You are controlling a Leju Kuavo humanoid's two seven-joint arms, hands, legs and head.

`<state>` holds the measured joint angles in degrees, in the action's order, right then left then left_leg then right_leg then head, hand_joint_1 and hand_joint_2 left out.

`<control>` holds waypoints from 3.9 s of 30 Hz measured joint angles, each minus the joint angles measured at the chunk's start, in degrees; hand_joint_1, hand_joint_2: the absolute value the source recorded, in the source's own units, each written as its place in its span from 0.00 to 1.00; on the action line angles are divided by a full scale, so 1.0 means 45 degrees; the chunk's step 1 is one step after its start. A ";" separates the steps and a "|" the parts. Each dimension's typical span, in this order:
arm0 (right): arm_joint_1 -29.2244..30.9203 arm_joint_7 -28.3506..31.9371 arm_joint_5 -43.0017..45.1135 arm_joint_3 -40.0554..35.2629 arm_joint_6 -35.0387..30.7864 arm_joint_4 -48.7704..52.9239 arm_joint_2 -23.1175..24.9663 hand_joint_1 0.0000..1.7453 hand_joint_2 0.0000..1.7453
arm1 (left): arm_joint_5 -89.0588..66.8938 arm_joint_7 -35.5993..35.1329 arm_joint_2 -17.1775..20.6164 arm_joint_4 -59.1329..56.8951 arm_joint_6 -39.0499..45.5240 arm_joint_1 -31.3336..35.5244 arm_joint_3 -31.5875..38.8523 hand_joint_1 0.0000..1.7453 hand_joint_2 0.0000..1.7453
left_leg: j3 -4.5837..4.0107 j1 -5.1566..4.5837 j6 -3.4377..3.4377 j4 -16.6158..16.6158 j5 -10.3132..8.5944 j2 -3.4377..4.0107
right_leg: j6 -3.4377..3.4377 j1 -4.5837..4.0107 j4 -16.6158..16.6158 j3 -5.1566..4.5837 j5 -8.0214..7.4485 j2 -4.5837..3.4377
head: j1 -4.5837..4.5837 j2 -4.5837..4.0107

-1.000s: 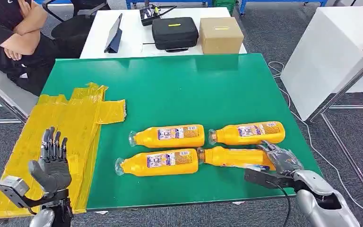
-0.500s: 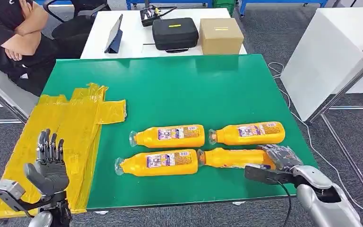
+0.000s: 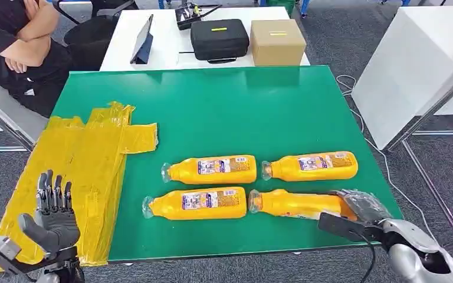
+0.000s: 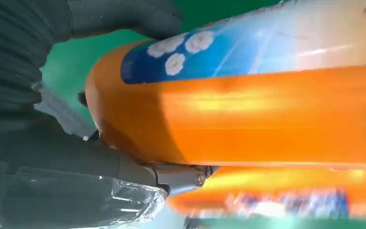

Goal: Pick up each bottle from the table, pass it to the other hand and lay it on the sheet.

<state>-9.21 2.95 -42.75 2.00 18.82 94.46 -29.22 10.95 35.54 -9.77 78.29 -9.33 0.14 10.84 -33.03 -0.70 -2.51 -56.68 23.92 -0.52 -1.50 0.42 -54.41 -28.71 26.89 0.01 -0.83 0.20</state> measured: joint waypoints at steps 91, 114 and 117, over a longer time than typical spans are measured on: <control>0.8914 -0.1467 0.0665 -1.0174 -0.6416 -1.0586 1.1118 1.00 1.00 | 0.0641 -0.2409 -0.0636 -0.0500 0.0107 0.2439 -0.2598 0.91 1.00 | -0.0153 0.0075 0.0063 0.0005 -0.0062 0.0068 | 0.0063 -0.0056 -0.0041 -0.0201 -0.0059 -0.0068 | -0.0010 -0.0004; 0.8758 -0.1457 -0.0821 -0.9120 -0.6416 -1.0591 1.1152 0.82 1.00 | 0.0801 -0.2361 -0.0636 -0.1321 -0.0626 0.3078 -0.2715 1.00 1.00 | -0.0154 0.0075 0.0066 0.0004 -0.0064 0.0078 | 0.0063 -0.0056 -0.0041 -0.0205 -0.0060 -0.0073 | -0.0015 -0.0005; 0.8764 -0.1544 -0.0723 -0.9135 -0.6392 -1.0543 1.1205 0.00 0.00 | 0.0797 -0.2361 -0.0636 -0.1292 -0.0626 0.3079 -0.2656 1.00 1.00 | -0.0154 0.0075 0.0066 0.0004 -0.0064 0.0077 | 0.0063 -0.0056 -0.0041 -0.0204 -0.0060 -0.0073 | -0.0010 -0.0005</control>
<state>30.23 -4.00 -46.01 -39.10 -9.94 47.01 21.20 14.53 24.92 -12.63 72.48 -12.15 14.00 -1.11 -33.72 -0.36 -2.22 -56.66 23.63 -0.18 -1.21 0.16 -54.59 -29.63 26.62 -0.32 -0.87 0.17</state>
